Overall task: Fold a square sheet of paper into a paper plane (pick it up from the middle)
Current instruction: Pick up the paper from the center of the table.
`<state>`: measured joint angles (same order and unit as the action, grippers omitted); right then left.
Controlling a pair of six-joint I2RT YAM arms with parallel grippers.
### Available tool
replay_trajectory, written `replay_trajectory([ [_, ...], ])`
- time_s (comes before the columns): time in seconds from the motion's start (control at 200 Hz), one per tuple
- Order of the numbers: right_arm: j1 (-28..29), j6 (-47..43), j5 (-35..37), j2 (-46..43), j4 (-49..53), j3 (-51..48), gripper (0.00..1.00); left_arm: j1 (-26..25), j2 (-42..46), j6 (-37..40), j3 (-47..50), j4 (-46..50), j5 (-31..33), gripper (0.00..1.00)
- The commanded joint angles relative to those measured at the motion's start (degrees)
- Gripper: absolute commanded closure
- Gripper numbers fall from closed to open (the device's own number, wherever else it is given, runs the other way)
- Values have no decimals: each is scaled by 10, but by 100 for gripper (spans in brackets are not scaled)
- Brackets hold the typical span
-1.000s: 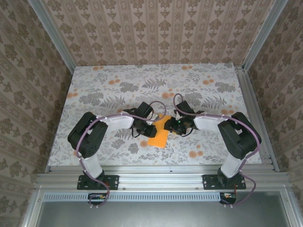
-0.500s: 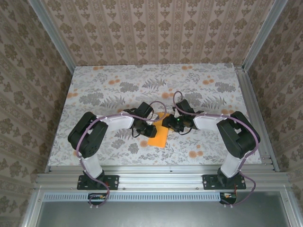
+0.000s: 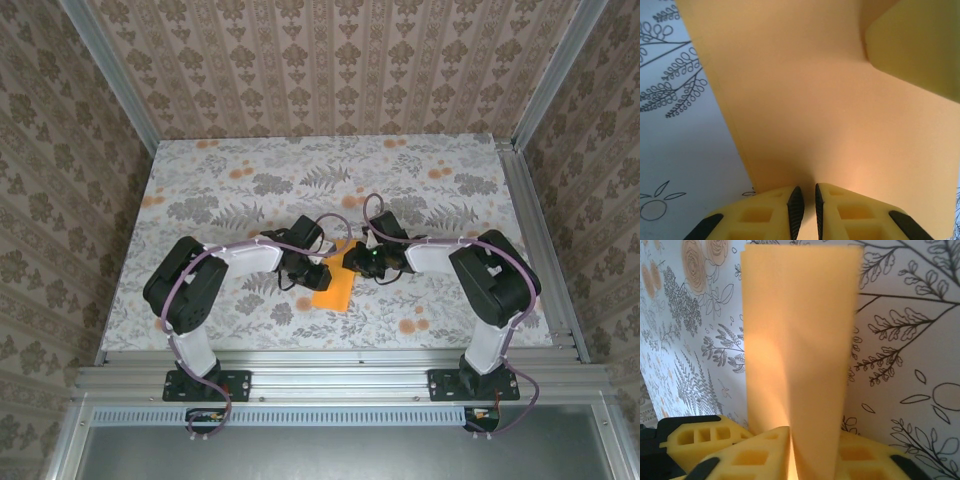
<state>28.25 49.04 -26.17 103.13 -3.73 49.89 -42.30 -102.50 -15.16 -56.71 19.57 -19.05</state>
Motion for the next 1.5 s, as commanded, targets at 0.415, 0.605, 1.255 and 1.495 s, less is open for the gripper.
replay_trajectory([
  [0.415,-12,-47,-17,-79,31,13,98,42,80,-41,10,15,-61,62],
  [0.605,-24,-40,-52,-120,22,14,99,92,143,-82,8,18,-108,48],
  [1.255,-84,119,-159,-166,-148,16,100,132,267,-271,81,-101,-219,35],
  [1.495,-88,163,-170,-157,-203,17,100,132,280,-298,100,-126,-223,34],
])
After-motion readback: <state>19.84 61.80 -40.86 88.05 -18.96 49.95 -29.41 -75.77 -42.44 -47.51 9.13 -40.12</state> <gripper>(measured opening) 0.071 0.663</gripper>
